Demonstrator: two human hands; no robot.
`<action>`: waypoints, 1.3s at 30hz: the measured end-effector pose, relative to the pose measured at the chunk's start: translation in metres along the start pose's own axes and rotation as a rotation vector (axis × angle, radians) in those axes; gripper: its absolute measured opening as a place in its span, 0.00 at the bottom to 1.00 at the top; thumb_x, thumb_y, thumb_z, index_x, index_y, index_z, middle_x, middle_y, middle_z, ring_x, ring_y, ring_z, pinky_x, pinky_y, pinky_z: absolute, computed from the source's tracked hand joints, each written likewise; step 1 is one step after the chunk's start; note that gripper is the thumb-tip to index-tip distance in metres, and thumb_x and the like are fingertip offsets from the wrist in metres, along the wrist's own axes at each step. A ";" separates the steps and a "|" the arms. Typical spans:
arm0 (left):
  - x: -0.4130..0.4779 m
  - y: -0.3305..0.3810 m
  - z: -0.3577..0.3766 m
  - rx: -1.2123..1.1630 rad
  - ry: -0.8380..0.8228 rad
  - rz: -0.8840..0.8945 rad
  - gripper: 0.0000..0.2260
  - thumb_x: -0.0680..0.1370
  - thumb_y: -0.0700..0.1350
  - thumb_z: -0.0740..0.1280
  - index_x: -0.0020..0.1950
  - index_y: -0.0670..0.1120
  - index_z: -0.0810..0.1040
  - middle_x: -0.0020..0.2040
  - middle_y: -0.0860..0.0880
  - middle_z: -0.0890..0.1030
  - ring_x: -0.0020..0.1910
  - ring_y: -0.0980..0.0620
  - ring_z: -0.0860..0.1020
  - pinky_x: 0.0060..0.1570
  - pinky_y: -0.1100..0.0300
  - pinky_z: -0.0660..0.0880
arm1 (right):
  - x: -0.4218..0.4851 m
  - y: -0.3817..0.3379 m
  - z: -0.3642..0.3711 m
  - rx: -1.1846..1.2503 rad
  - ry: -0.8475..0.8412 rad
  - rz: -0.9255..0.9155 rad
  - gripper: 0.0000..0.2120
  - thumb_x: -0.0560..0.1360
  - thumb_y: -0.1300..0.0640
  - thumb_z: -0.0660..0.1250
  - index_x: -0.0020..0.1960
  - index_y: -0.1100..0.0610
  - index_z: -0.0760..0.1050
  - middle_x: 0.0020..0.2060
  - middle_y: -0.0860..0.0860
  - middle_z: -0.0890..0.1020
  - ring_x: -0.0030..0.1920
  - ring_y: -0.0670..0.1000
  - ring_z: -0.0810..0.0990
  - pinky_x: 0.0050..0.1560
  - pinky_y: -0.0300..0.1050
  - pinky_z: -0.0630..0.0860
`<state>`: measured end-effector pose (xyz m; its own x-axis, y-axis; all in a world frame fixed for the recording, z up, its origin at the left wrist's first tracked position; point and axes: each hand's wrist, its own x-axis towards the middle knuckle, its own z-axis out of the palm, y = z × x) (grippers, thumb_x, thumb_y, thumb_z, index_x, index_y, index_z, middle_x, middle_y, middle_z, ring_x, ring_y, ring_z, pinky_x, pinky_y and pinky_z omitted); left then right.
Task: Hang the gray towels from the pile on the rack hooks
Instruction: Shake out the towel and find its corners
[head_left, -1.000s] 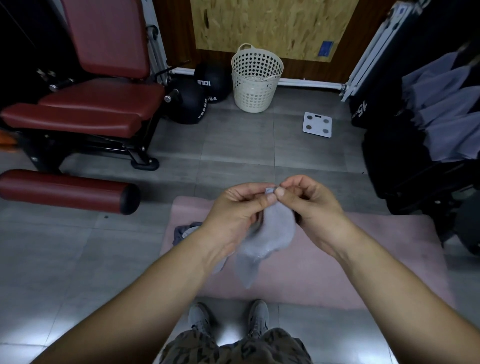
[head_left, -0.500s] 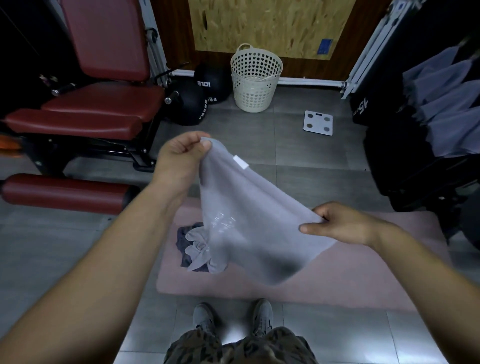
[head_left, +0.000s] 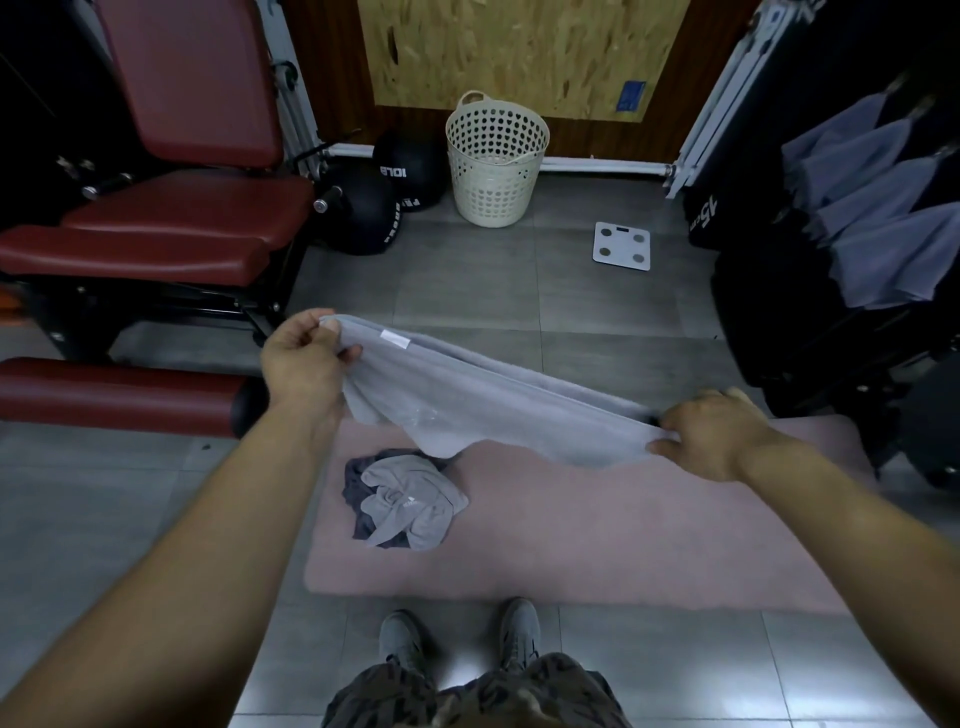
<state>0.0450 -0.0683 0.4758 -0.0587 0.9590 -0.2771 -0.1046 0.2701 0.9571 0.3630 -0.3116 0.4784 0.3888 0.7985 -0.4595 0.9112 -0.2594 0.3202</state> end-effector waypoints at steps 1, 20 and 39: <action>0.002 -0.002 -0.002 -0.010 0.021 -0.010 0.07 0.82 0.37 0.64 0.46 0.45 0.78 0.40 0.50 0.79 0.37 0.58 0.78 0.45 0.60 0.81 | 0.000 0.002 0.004 -0.028 0.009 0.021 0.18 0.80 0.38 0.57 0.60 0.45 0.77 0.61 0.47 0.81 0.66 0.52 0.74 0.65 0.47 0.63; 0.021 -0.027 -0.024 -0.023 0.160 -0.105 0.04 0.80 0.38 0.67 0.51 0.43 0.81 0.44 0.46 0.81 0.43 0.50 0.79 0.45 0.58 0.79 | -0.012 0.023 0.027 0.589 0.314 -0.085 0.12 0.74 0.46 0.73 0.40 0.55 0.81 0.46 0.47 0.76 0.46 0.47 0.75 0.46 0.40 0.71; 0.014 -0.025 -0.037 0.000 0.058 0.058 0.03 0.79 0.40 0.68 0.52 0.44 0.80 0.41 0.52 0.78 0.36 0.64 0.75 0.45 0.69 0.73 | -0.009 0.022 -0.005 1.818 0.423 0.207 0.11 0.70 0.54 0.77 0.44 0.60 0.80 0.31 0.47 0.83 0.35 0.44 0.81 0.40 0.36 0.79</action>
<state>0.0095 -0.0650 0.4453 -0.1224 0.9664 -0.2259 -0.0992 0.2146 0.9717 0.3788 -0.3213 0.4937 0.7011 0.6734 -0.2343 -0.0152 -0.3144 -0.9492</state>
